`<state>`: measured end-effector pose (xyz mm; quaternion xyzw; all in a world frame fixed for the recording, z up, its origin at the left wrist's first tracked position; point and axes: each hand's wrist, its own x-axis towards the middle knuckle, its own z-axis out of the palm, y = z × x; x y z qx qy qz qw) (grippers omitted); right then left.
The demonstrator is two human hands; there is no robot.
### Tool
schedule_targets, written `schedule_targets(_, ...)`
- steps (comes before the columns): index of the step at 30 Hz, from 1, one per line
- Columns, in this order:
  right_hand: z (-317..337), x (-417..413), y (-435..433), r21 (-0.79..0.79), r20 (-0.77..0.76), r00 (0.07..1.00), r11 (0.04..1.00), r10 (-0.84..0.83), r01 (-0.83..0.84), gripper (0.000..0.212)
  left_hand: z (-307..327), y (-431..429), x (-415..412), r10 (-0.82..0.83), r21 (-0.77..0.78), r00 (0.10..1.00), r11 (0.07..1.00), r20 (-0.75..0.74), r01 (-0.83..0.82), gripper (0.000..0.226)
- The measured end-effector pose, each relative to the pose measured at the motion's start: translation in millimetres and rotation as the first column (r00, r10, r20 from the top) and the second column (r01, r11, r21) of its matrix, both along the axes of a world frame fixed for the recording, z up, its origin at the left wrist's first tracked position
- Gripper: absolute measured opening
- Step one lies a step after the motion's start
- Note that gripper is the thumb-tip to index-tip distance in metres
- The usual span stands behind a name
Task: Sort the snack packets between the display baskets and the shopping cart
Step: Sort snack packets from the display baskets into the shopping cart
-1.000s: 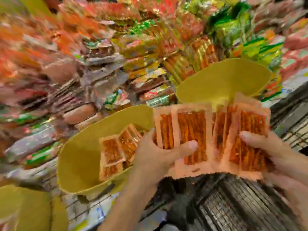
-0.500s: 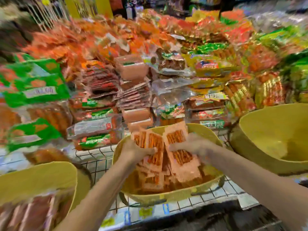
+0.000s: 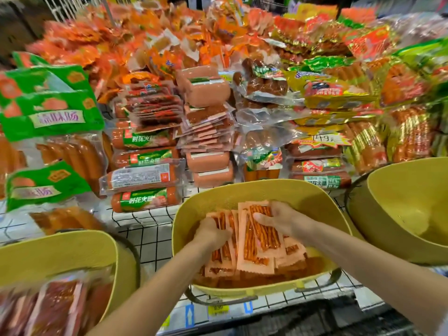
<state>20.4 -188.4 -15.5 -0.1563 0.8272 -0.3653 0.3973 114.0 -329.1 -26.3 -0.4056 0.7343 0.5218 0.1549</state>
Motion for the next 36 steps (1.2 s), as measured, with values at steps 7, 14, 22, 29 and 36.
schedule_targets(7,-15.9,-3.8,10.9,0.074,-0.175,0.984,0.997,0.012,0.001,0.045,-3.4,-3.0,0.0,-0.112,-0.104,0.993,0.988,0.043,0.116,0.024)
schedule_targets(14,-10.6,-6.5,8.0,0.180,-0.200,0.974,0.981,0.102,-0.066,0.059,-0.5,0.1,1.6,-0.185,-0.165,0.982,0.969,0.025,0.187,0.027)
schedule_targets(22,12.6,3.4,37.6,0.006,-0.318,0.948,1.000,-0.010,0.012,0.015,7.3,-5.4,17.2,-0.242,-0.365,0.967,0.896,0.080,0.254,0.020)
schedule_targets(29,32.1,56.0,147.1,-0.427,-0.382,0.812,0.864,-0.442,0.269,0.019,27.7,42.3,9.7,-0.441,-0.839,0.867,0.542,-0.231,0.052,0.035)
schedule_targets(36,-34.4,167.1,298.9,-0.276,-0.473,0.491,0.652,-0.731,0.706,0.018,8.8,217.7,4.3,-0.862,-0.853,0.113,0.506,-0.495,0.128,0.028)
